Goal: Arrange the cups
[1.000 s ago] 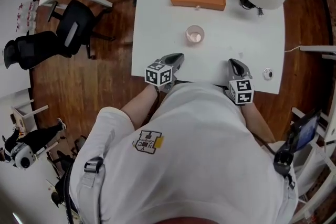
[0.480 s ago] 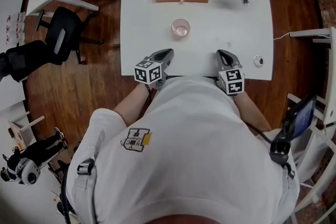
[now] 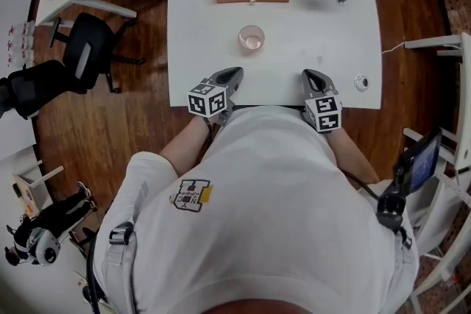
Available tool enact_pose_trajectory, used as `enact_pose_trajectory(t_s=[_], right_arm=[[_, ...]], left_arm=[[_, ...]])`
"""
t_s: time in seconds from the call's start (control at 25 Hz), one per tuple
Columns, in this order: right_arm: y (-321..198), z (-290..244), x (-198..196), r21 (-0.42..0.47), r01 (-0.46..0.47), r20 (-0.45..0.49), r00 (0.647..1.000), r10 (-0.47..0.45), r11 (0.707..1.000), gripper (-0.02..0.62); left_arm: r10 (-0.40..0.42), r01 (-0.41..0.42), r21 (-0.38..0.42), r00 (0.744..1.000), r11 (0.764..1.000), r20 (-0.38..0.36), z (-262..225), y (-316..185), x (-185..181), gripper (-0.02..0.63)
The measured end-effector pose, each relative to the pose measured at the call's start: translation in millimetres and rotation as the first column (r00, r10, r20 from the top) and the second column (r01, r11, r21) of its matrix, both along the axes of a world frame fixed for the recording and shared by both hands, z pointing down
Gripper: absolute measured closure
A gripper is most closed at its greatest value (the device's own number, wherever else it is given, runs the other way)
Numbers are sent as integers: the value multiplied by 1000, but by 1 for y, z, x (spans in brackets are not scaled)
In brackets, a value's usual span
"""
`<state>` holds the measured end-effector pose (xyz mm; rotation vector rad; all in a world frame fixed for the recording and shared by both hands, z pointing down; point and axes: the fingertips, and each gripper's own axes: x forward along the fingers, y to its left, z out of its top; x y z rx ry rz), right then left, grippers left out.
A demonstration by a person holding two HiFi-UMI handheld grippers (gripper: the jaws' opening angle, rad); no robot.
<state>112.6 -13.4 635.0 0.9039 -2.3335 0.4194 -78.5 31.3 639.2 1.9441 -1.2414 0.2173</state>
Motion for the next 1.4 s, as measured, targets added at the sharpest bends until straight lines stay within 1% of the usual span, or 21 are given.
enact_pose_trajectory(t_s=[0.36,0.6,0.76,0.96,1.12,1.2,1.28,1.4], right_arm=[[2,-2,0,-4,-10,4,1000,10,1000,595],[2,0,0,0,-10,-2,1000,10,1000,595],[2,0,-1,2,-7,-6,1000,7,1000,595],[1,2,2,6,-16,-11,1000,16,1000,595],[2,4,3,6,-16,-16,1000,16,1000,595],[1,3,3,8,-17,-17,1000,17,1000,595],[1,1,1,6,-14,-17,1000,14,1000,595],[-1,-1,-4,17,10,-14,1000,-10,1000,595]], left_arm=[[8,-8,1,1000,1000,17,-1,-3,-3,606],[-21,21,41,1000,999,10,-7,-11,-9,606],[-4,2,61,999,998,35,-8,-14,-9,606],[17,-20,67,998,998,57,-5,-20,-10,588],[80,-88,76,992,993,101,0,-21,-5,563],[125,-140,90,981,986,150,2,-23,-4,516],[174,-201,110,962,974,212,2,-25,-4,471],[239,-285,130,927,950,290,3,-30,-5,425]])
